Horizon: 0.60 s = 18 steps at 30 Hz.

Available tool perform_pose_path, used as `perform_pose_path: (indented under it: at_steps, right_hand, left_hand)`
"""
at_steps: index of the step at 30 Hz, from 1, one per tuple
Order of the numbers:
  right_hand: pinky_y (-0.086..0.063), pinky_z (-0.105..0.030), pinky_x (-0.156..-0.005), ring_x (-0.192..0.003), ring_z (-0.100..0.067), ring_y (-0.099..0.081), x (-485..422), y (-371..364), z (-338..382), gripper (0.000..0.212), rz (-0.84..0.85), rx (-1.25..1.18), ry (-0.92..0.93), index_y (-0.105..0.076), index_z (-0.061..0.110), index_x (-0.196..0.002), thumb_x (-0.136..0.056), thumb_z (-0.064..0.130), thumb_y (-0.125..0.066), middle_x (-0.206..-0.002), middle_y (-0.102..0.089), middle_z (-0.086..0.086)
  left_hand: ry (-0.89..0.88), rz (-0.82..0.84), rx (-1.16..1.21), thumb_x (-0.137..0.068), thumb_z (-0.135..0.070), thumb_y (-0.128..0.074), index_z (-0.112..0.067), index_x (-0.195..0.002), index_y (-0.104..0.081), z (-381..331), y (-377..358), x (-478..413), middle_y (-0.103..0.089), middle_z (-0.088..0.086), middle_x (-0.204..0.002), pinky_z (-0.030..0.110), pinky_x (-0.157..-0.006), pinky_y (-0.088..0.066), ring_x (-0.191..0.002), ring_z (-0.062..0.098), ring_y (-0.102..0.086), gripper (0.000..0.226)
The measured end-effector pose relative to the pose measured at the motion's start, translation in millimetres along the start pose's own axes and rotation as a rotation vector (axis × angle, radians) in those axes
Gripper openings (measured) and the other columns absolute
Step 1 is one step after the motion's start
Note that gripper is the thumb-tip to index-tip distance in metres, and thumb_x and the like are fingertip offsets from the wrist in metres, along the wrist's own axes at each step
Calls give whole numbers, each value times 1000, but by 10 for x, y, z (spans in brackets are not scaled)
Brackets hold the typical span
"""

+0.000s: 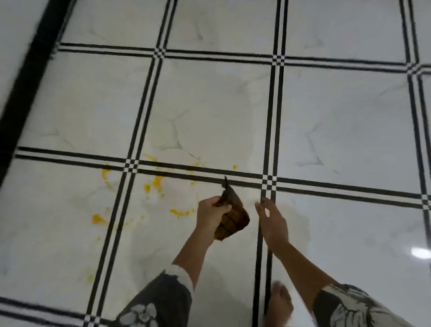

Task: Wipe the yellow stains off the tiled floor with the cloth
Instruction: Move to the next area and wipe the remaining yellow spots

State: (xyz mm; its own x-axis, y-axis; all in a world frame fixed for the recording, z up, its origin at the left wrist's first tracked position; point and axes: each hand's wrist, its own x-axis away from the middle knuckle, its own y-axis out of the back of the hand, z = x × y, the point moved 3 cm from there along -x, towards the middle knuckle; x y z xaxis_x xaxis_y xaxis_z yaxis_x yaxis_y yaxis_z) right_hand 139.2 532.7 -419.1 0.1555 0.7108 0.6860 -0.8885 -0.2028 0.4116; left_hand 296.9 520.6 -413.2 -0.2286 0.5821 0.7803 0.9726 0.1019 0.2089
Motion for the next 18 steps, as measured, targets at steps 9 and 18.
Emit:
perform_pose_path:
  at_steps: [9, 18]
  right_hand:
    - [-6, -42, -119, -146, -16, -7, -2173, -1006, -1360, 50, -186, 444, 283, -21, 21, -148, -101, 37, -20, -158, -15, 1]
    - [-1, -39, -119, -146, -16, -6, -3006, -1263, -1317, 52, -414, 427, 501, -19, 18, -149, -101, 39, -16, -158, -15, 0]
  left_hand:
    - [-842, 99, -1083, -89, -42, -2, -6, -147, -21, 1795, -1086, -2299, -24, 10, -155, 38, -117, -10, -144, 24, -21, 71]
    - [-834, -572, -1045, -99, -35, -23, -3, -146, -24, 1453, -806, -3414, -28, 11, -153, 39, -117, -17, -141, 20, -27, 57]
